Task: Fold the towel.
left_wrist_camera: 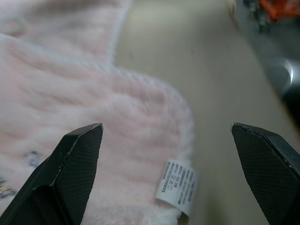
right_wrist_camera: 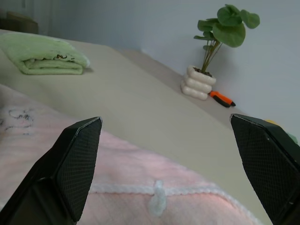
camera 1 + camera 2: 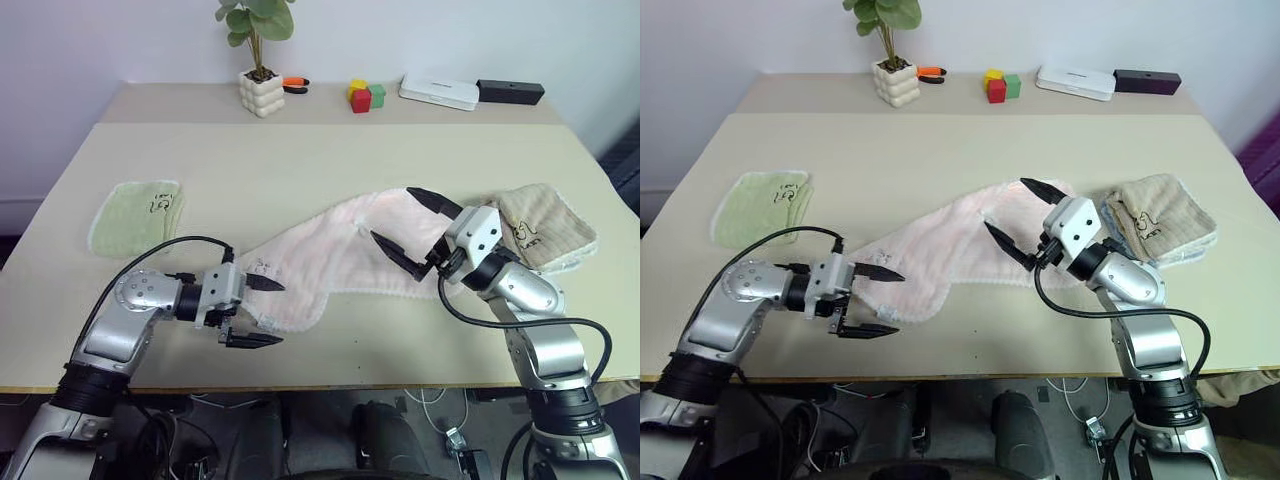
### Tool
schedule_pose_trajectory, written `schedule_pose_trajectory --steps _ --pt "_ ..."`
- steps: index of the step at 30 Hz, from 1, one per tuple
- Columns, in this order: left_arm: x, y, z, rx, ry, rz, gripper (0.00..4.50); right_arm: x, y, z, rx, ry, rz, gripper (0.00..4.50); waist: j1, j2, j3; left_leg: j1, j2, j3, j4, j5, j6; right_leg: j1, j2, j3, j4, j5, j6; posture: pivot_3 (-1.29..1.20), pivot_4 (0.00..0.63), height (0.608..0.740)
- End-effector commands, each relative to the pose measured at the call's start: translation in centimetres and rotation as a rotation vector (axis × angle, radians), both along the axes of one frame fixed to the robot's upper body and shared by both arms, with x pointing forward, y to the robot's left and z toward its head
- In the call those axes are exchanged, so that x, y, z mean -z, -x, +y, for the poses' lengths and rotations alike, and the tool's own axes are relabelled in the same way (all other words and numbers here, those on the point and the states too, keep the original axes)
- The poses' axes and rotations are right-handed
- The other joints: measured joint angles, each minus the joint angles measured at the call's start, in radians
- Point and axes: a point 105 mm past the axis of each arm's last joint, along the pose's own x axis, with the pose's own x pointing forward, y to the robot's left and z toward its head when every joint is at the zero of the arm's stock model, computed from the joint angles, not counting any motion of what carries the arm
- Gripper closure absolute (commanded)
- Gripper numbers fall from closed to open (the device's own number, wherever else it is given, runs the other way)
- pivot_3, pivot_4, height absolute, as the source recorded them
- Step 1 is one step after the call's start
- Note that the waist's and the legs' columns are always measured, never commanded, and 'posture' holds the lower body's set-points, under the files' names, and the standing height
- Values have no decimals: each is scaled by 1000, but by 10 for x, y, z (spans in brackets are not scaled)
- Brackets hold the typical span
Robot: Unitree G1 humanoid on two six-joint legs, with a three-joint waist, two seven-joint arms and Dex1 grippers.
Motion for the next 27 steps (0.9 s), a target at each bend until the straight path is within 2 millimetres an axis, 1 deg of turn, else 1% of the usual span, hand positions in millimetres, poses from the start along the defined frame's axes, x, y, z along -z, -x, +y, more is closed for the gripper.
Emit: schedule_pose_trajectory --steps 1,2,4,5,7,11,13,18,20,22,25,27 --pt "8 -6 -2 37 -72 -91 0 -16 6 -1 20 -15 -65 46 4 0 0 0 0 0 0 0 0 0 0 0 0 0 0 0 150 735" --pt "9 -6 -3 50 -71 -92 252 -16 7 0 22 -17 -67 15 7 1 0 0 0 0 0 0 0 0 0 0 0 0 0 0 150 735" --pt "11 -7 -4 71 -80 -118 892 -18 9 2 22 -23 -70 0 7 1 -1 0 0 0 1 0 0 0 0 0 0 0 -1 0 150 735" --pt "11 -4 -5 98 -80 -127 1344 -18 9 4 21 -29 -73 0 7 1 -2 0 0 0 1 0 0 1 0 0 0 -1 -2 0 150 735" --pt "8 -5 -6 97 -65 -134 2372 -19 10 5 23 -34 -73 0 7 2 -2 0 0 0 1 0 0 1 0 0 0 -1 -2 0 150 735" --pt "-4 -6 -7 98 -14 -141 4418 -16 9 5 27 -39 -66 0 7 2 -2 0 0 0 1 0 0 1 0 0 0 -1 -2 0 150 735" --pt "-16 -8 -8 84 24 -151 4471 -14 9 4 29 -37 -62 0 6 2 -2 0 0 0 1 0 0 1 0 0 0 0 0 0 150 735" --pt "-47 -15 0 41 120 -151 4471 -13 5 2 32 -36 -58 0 6 1 -2 0 0 0 1 0 0 1 0 0 0 0 0 0 150 735" --pt "-64 -21 6 3 172 -169 4471 -12 2 1 31 -35 -55 0 6 1 -2 0 0 0 1 0 0 1 0 0 0 0 0 0 150 735" --pt "-78 -28 17 -50 210 -169 4471 -12 -2 0 35 -28 -54 0 5 1 -2 0 0 0 1 0 0 1 0 0 0 0 0 0 150 735" --pt "-87 -33 26 -93 229 -189 4471 -14 -12 -8 73 -16 -65 0 4 1 -2 0 0 0 1 0 0 0 1 0 0 0 0 0 150 735" --pt "-89 -37 33 -138 246 -184 4471 -11 -26 -18 136 24 -53 0 3 2 -2 0 0 0 0 0 0 0 1 0 0 0 0 0 150 735"
